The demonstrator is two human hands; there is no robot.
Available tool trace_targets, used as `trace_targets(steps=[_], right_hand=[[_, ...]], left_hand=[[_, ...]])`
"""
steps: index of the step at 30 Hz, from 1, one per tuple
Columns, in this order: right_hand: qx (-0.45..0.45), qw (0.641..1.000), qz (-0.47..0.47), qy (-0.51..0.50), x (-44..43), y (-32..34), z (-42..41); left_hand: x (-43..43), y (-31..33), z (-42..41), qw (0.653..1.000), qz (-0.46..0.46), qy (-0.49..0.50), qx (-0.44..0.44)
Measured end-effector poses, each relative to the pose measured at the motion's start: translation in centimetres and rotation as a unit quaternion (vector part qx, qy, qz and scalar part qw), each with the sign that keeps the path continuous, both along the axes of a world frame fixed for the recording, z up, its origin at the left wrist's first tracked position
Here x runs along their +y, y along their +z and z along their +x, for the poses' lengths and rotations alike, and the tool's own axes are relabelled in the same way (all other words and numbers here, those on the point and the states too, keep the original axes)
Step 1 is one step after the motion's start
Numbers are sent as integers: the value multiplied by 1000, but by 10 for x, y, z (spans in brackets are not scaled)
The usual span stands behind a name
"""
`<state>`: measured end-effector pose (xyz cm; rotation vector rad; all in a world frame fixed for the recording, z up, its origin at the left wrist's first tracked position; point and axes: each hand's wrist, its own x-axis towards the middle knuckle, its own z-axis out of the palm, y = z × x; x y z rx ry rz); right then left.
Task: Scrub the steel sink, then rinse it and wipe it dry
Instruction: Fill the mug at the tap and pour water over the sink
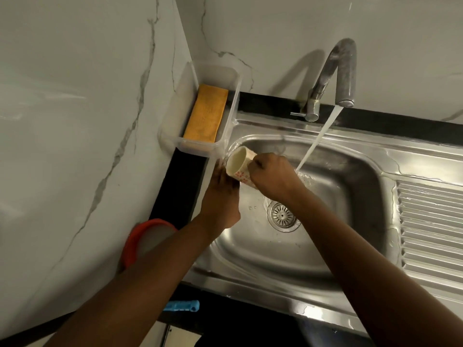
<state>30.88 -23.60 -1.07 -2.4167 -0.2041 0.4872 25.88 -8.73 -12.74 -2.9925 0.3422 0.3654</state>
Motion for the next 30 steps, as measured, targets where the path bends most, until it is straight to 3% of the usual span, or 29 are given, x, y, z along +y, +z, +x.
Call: trace_targets(steps=[4,9,16,20,26,30], right_hand=[[49,998,32,14,-15,2,-14],[195,962,155,-110,-49,-7,-32],[105,991,48,-64,-43,-6,-44],[36,998,12,52,-25,-2,-53],[45,989,15,141,-35,2,-69],[121,986,45,102,-71,-4,-70]], left_hand=[[6,9,-29,998,6,-34,45],[16,26,-46,995,78,-18,66],[29,34,-70,982,115,-82,125],[19,43,-78,980,127,-22,153],[21,43,-83,983,117,19,142],[13,48,-94,973,110,9,205]])
